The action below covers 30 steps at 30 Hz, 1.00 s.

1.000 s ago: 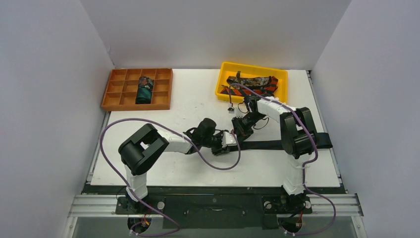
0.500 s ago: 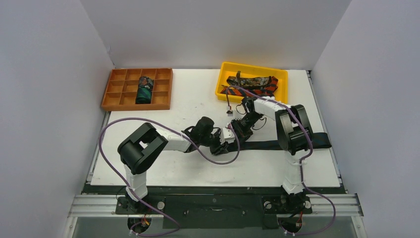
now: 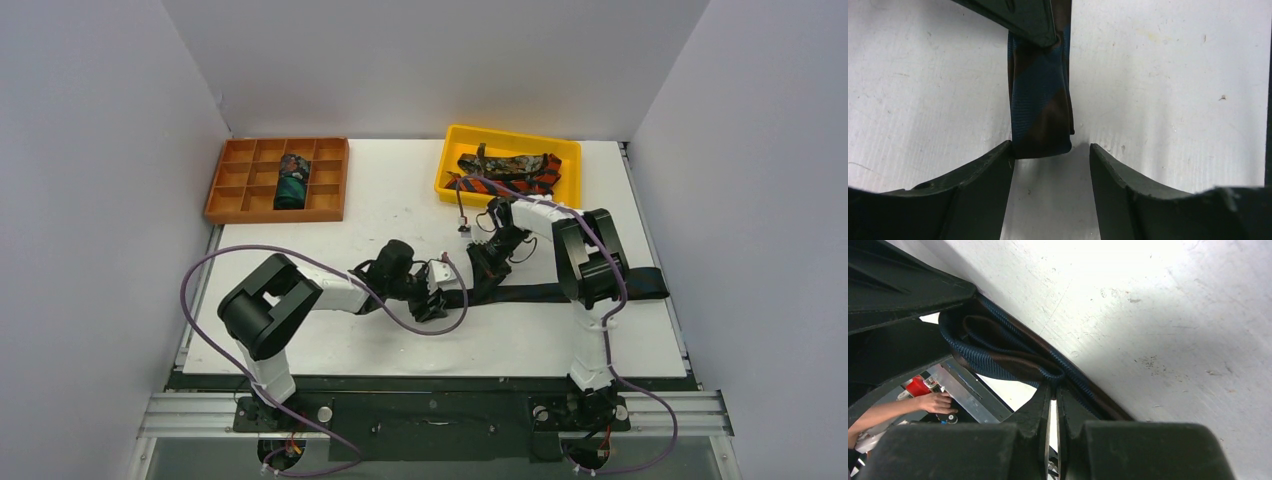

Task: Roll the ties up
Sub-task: Roll the tie at the center of the board.

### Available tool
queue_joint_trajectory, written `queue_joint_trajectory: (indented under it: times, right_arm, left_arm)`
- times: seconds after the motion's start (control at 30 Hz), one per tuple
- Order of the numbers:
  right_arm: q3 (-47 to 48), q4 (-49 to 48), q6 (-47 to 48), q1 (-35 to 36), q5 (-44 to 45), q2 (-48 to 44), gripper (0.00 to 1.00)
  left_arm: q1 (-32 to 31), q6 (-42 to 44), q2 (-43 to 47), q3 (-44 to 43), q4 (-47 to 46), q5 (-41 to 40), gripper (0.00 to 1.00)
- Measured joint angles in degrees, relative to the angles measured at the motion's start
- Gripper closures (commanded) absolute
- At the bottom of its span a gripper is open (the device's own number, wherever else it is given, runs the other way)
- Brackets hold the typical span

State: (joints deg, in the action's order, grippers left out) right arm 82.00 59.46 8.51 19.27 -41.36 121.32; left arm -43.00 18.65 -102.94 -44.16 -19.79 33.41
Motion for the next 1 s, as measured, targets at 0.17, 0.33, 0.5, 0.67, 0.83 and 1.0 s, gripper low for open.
queue_joint_trajectory:
  times: [0.17,0.33,0.5,0.67,0.83,1.0]
  right_arm:
    - [-0.8,-0.9,-0.2,0.0,0.0,-0.6,1.00]
    - [-1.3,-1.5,-0.7,0.0,0.0,-0.9,1.00]
    - [-2.3,-2.6,-1.3,0.2,-0.2,-1.6,1.00]
    - [-2.8,-3.2,-1.6,0.2,-0.1,-2.0,1.00]
    - [-2.8,-3.2,-1.7,0.2,-0.1,-2.0,1.00]
    - [-3.0,-3.4,-1.7,0.2,0.0,-2.2,1.00]
  left_arm:
    - [-0.1,0.0,0.8,0.8,-0.2,-1.2,0.60]
    - [-0.5,-0.8,0.8,0.5,-0.1,-2.5,0.68]
    - [-1.7,-3.1,0.8,-1.1,0.2,-3.0,0.65]
    - [-2.7,-6.0,0.8,-4.7,0.2,-3.0,0.55]
    - [-2.7,-6.5,0.6,-6.9,0.2,-2.9,0.38]
    - [-1.4,-4.8,0.6,-5.7,1.2,-2.1,0.28]
